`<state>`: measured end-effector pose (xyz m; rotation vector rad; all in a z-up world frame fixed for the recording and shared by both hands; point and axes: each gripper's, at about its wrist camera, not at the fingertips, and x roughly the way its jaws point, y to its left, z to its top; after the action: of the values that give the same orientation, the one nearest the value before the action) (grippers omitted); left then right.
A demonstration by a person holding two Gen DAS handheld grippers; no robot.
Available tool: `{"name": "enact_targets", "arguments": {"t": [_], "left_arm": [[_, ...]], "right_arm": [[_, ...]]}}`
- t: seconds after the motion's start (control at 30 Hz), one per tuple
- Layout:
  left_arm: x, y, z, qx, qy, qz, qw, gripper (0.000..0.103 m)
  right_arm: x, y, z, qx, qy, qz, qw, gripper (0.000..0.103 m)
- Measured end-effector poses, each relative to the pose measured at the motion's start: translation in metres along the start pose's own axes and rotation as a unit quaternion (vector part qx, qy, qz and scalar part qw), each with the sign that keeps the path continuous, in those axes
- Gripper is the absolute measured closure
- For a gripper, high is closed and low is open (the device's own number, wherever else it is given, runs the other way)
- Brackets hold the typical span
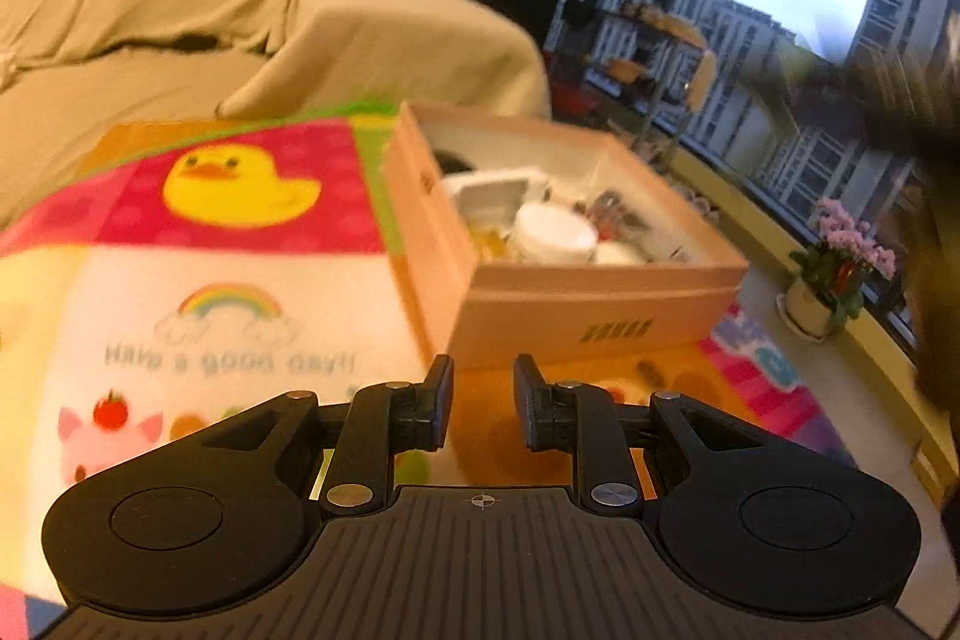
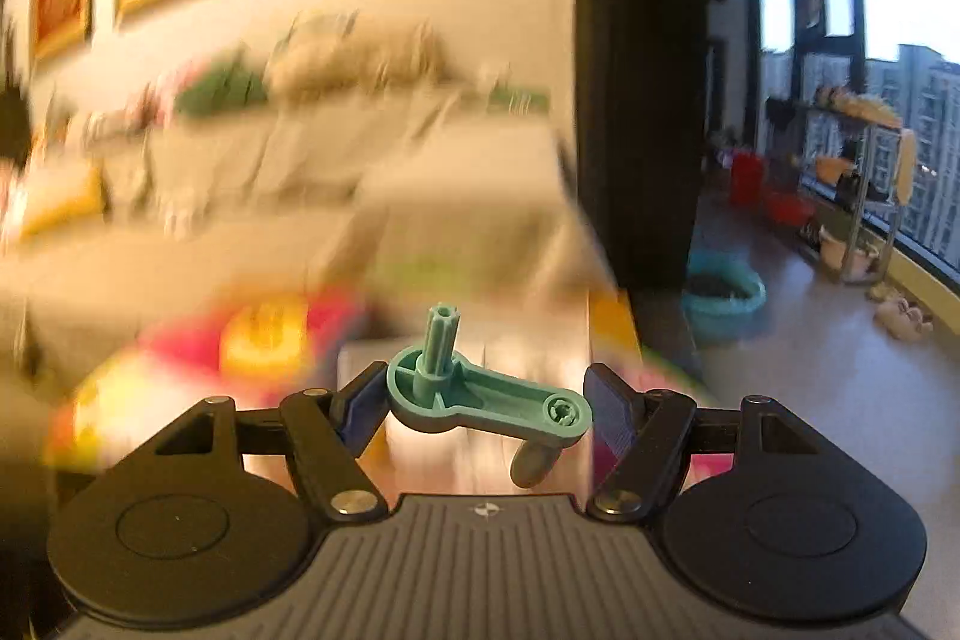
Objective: Organize rigid objects
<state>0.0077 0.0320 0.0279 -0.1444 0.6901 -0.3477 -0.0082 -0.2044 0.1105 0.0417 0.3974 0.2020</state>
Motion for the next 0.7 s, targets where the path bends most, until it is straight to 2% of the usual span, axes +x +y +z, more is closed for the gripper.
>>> {"name": "enact_targets", "arguments": {"t": [0.07, 0.17, 0.23, 0.3, 0.37, 0.47, 0.53, 0.6, 0.7], "left_arm": [[-0.001, 0.004, -0.002, 0.007, 0.006, 0.016, 0.9998, 0.079], [-0.011, 0.014, -0.010, 0.029, 0.012, 0.055, 0.9980, 0.079], [-0.012, 0.022, -0.015, 0.035, 0.025, 0.077, 0.9961, 0.079], [-0.008, 0.027, -0.020, 0.038, 0.043, 0.084, 0.9948, 0.078], [-0.007, 0.022, -0.023, 0.054, 0.038, 0.090, 0.9937, 0.077], [-0.001, 0.012, -0.022, 0.059, 0.041, 0.080, 0.9942, 0.051], [0.005, 0.000, -0.023, 0.072, 0.046, 0.074, 0.9935, 0.021], [0.011, -0.009, -0.026, 0.076, 0.049, 0.074, 0.9931, 0.008], [0.018, -0.015, -0.027, 0.065, 0.034, 0.092, 0.9930, 0.006]], "right_arm": [[0.027, -0.003, 0.029, 0.026, -0.004, 0.009, 1.000, 0.015], [0.048, -0.008, 0.043, 0.047, 0.023, -0.009, 0.999, 0.015], [0.042, -0.011, 0.029, 0.051, 0.033, -0.007, 0.998, 0.015], [0.032, -0.009, 0.005, 0.042, 0.047, -0.009, 0.998, 0.015], [0.024, -0.007, -0.021, 0.026, 0.062, -0.016, 0.998, 0.015], [0.012, -0.004, -0.058, 0.008, 0.090, -0.030, 0.995, 0.015], [0.011, -0.001, -0.076, 0.006, 0.109, -0.034, 0.993, 0.015], [0.012, 0.001, -0.090, 0.004, 0.128, -0.039, 0.991, 0.015], [0.021, 0.009, -0.106, -0.001, 0.156, -0.044, 0.987, 0.015]]}}
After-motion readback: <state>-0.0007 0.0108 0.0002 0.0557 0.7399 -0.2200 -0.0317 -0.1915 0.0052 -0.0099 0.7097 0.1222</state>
